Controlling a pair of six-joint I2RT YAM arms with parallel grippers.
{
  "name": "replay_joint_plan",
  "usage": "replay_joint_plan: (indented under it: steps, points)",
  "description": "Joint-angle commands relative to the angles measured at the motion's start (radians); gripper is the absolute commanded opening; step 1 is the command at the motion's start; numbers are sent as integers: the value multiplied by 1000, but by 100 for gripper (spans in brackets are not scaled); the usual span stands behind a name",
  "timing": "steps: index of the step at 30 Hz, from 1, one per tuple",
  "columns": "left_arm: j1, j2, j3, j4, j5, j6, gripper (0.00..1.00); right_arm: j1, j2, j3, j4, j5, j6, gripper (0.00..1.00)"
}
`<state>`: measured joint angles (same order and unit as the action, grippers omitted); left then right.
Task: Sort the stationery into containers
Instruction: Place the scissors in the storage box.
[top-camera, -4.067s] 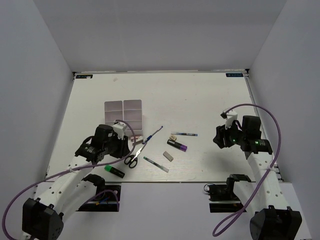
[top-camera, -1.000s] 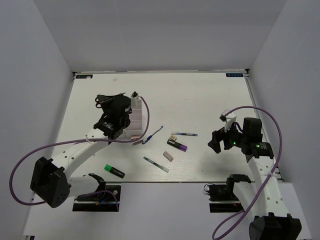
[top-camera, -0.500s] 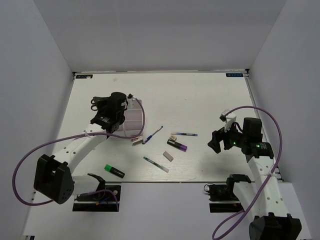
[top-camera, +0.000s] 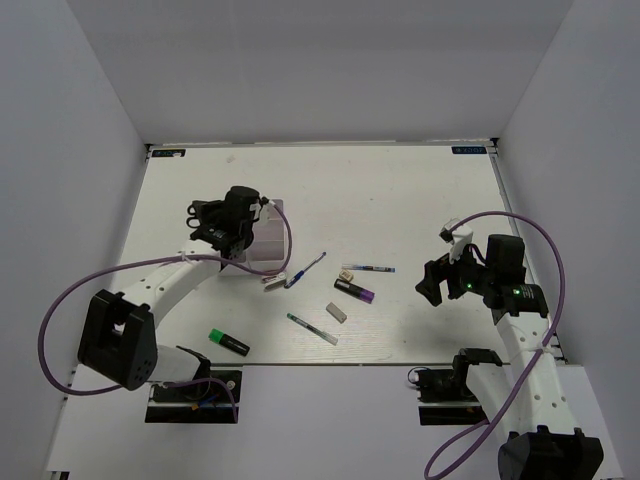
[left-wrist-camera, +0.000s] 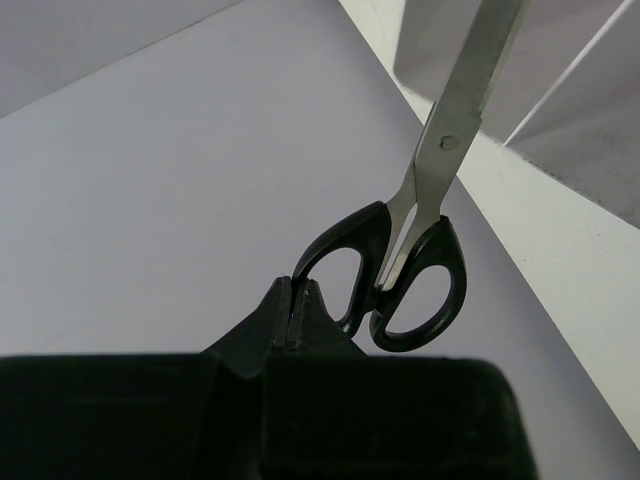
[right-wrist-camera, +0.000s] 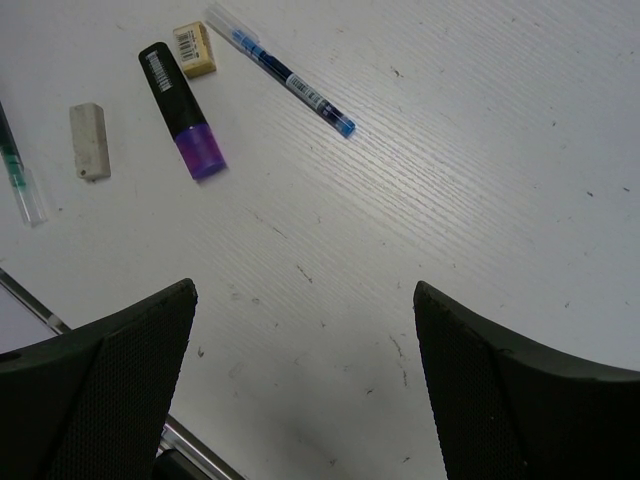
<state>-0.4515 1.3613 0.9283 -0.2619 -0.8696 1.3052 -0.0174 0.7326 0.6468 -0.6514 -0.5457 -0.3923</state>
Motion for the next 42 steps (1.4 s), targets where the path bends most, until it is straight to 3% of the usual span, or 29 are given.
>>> replay_joint_plan:
  steps: [1, 7, 17, 27, 31, 34, 35, 36, 37, 38, 39, 40, 41, 42]
  points:
    - [16, -21, 6, 4, 9, 3, 0, 4, -7, 45, -7, -8, 9, 90]
    - [16, 32, 27, 49, -6, 32, 1, 5, -12, 44, -4, -19, 9, 90]
    - [10, 70, 34, 138, -35, 74, 27, 4, -13, 45, -8, -26, 7, 90]
    - [-15, 82, 27, 234, -55, 101, 39, 4, -15, 42, -10, -28, 9, 90]
    - [-52, 58, 40, 378, -100, 135, 50, 5, -15, 42, -7, -25, 6, 90]
    - [-111, 27, 90, 365, -196, 66, 63, 5, -16, 42, -4, -13, 7, 90]
    - [-149, 21, 122, 354, -257, 30, 66, 5, -15, 42, -4, -5, 13, 90]
    - [-170, 10, 176, 328, -291, -167, 70, 5, -13, 42, 2, 0, 15, 90]
    - [-246, 4, 216, -11, -321, -285, 70, 5, -12, 45, -1, 0, 18, 90]
    - [-277, -5, 322, -210, -307, -621, 71, 4, -9, 47, -5, -2, 15, 90]
    - [-308, -1, 452, -633, -252, -815, 68, 4, 1, 48, -10, -3, 10, 86]
    - [-329, 1, 508, -924, -190, -1126, 66, 5, 1, 50, -13, -29, 3, 68]
    - [-354, -2, 573, -1015, 39, -1393, 59, 4, 5, 48, -19, -39, -6, 13]
    - [-357, -14, 561, -1109, 119, -1466, 46, 4, 20, 50, -22, -42, -5, 0]
